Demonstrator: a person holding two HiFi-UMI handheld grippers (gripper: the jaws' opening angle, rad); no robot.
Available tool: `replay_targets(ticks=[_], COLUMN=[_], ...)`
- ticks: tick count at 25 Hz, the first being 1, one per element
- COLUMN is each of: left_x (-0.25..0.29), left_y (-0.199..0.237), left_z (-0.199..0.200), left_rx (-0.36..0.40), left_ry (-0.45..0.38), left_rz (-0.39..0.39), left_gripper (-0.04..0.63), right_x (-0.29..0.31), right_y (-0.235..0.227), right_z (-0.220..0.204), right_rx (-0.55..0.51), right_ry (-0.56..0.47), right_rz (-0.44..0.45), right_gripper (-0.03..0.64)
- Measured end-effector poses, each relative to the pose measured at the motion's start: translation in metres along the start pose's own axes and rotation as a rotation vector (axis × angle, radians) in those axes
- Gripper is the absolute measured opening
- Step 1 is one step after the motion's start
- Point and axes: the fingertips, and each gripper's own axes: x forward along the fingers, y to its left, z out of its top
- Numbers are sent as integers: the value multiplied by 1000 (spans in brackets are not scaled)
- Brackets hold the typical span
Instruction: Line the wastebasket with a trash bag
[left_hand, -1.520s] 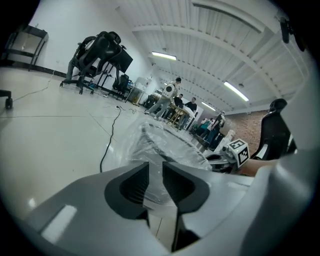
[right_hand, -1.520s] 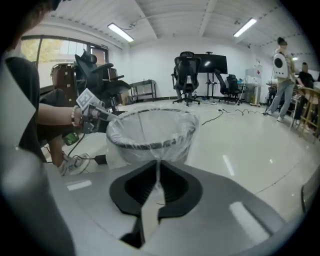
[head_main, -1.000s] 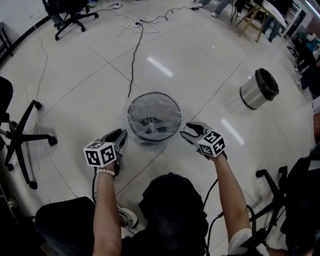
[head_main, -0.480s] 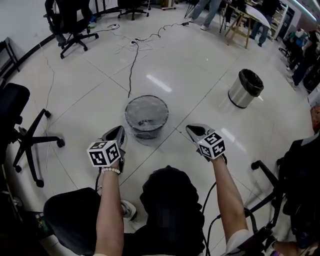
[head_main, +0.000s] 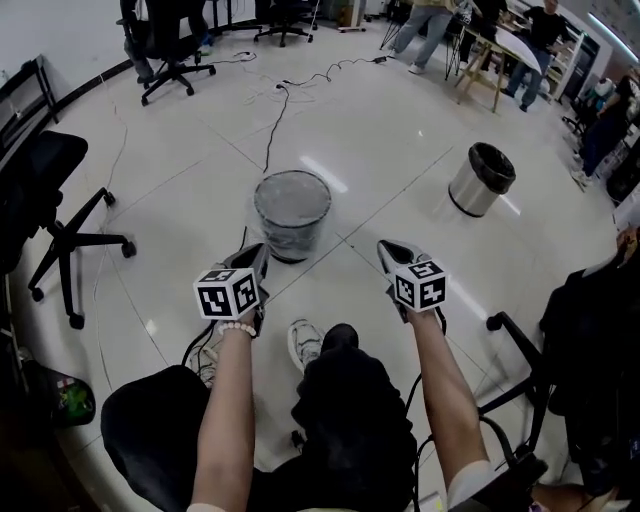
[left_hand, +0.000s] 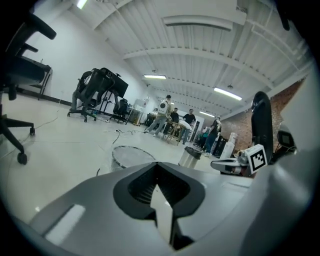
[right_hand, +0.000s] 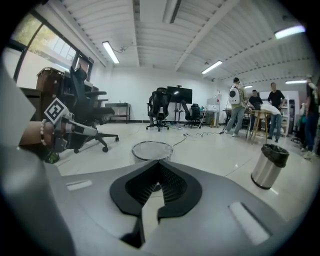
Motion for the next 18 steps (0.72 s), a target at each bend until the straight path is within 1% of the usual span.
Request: replay_targets(ticks=[2,4,7,10,13,15,18], left_x=[-4,-8,-13,-17,-24,-26,-35], left_y=[-15,-28,-40,-56,-67,-83,-111], left_z=[-12,-26,-32,-35,-33,-34,-48], left_rx=[-23,-31,-35,-11,-2,14,46], left_ry=[2,18,22,44,47,56,83], left_rz=[-5,-5,-13,-38,-42,-56,-82], left_gripper=[12,12,12,12,12,12,12], right_x=[-16,-33,-51,-73,-93,-110,-145], right_y=[1,0,0,1,5,10,19], right_z=[-7,-16,-20,-26,-33,-40,-57], right_rx=[-3,9,17,42,74,78,102], right_ry=[22,42,43,38,23,18,9], right_rz=[-22,-36,-68,-109,-151,-172,-210], right_gripper=[1,2,1,2,1,2,2])
